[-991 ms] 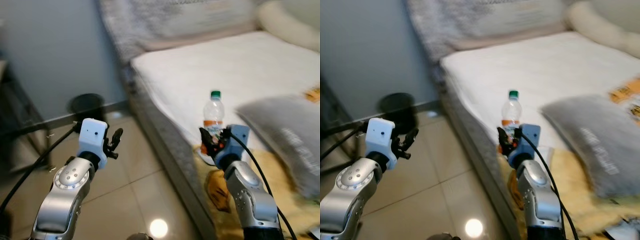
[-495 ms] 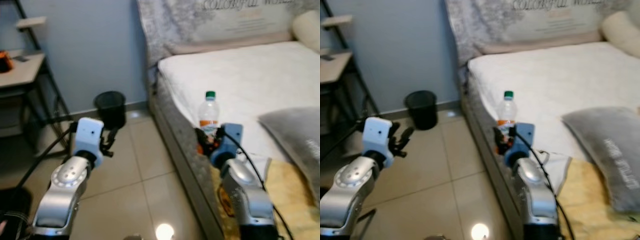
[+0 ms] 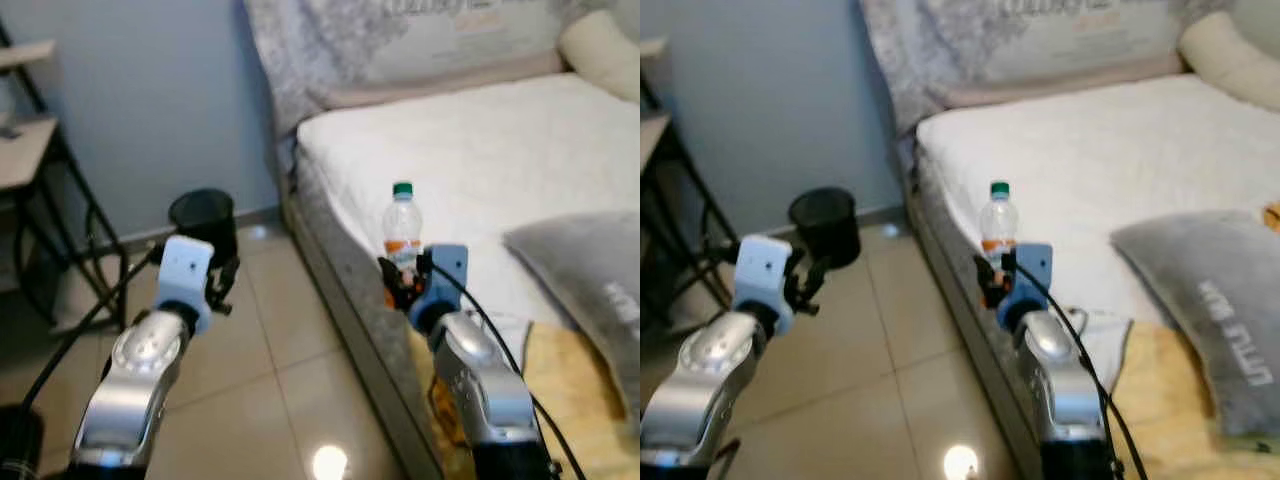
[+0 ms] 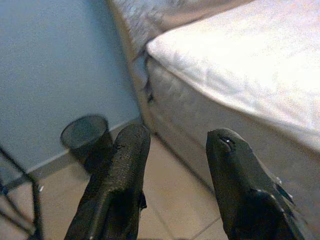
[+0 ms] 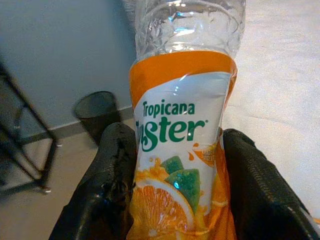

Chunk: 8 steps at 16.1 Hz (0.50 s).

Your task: Clean up the room

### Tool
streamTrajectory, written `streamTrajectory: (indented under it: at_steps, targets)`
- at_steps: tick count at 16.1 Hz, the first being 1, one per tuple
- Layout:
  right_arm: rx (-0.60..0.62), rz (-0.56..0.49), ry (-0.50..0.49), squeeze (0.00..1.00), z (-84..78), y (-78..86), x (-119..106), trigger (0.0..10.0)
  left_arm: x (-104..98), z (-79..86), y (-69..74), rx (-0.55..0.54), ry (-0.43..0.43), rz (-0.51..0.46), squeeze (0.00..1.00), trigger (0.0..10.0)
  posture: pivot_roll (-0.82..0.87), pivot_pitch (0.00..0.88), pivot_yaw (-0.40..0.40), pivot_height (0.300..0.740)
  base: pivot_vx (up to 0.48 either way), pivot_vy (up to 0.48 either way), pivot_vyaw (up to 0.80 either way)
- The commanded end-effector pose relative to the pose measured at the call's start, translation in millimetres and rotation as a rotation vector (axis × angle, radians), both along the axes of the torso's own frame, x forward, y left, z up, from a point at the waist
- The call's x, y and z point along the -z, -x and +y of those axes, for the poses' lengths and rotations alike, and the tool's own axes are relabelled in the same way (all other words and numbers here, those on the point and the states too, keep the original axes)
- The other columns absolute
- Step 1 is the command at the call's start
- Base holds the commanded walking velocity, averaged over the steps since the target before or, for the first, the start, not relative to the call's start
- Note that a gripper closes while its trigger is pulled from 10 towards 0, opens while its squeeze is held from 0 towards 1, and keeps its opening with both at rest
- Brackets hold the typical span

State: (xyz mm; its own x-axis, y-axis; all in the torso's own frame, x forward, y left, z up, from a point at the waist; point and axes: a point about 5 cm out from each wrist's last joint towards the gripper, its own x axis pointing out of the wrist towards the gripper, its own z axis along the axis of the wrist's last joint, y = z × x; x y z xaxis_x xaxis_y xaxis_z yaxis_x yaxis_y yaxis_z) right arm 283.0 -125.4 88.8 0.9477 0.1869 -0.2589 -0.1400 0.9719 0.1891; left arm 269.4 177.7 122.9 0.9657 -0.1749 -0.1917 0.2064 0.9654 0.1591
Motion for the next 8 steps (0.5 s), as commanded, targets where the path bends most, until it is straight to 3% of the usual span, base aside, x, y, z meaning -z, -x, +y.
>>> streamTrajectory:
  at_steps: [1, 2, 8]
  targets:
    - [-0.001, -0.005, 0.019, 0.00, 0.7, -1.9, 0.4, 10.0, -4.2, 2.5, -3.0, -0.001, -0.005, -0.016, 0.00, 10.0, 0.10, 0.000, 0.046, 0.740, 0.330, 0.000, 0.00]
    - [-0.022, -0.022, 0.020, 0.00, 4.9, -3.4, -2.3, 10.0, -4.2, 2.8, -3.6, 0.000, -0.005, -0.016, 0.00, 10.0, 0.10, 0.000, 0.047, 0.740, 0.330, 0.000, 0.00]
    - [-0.032, -0.035, 0.024, 0.00, 8.3, -8.3, -5.2, 10.0, -3.7, 2.0, -6.9, 0.000, -0.004, -0.021, 0.00, 10.0, 0.12, 0.000, 0.040, 0.740, 0.330, 0.000, 0.79]
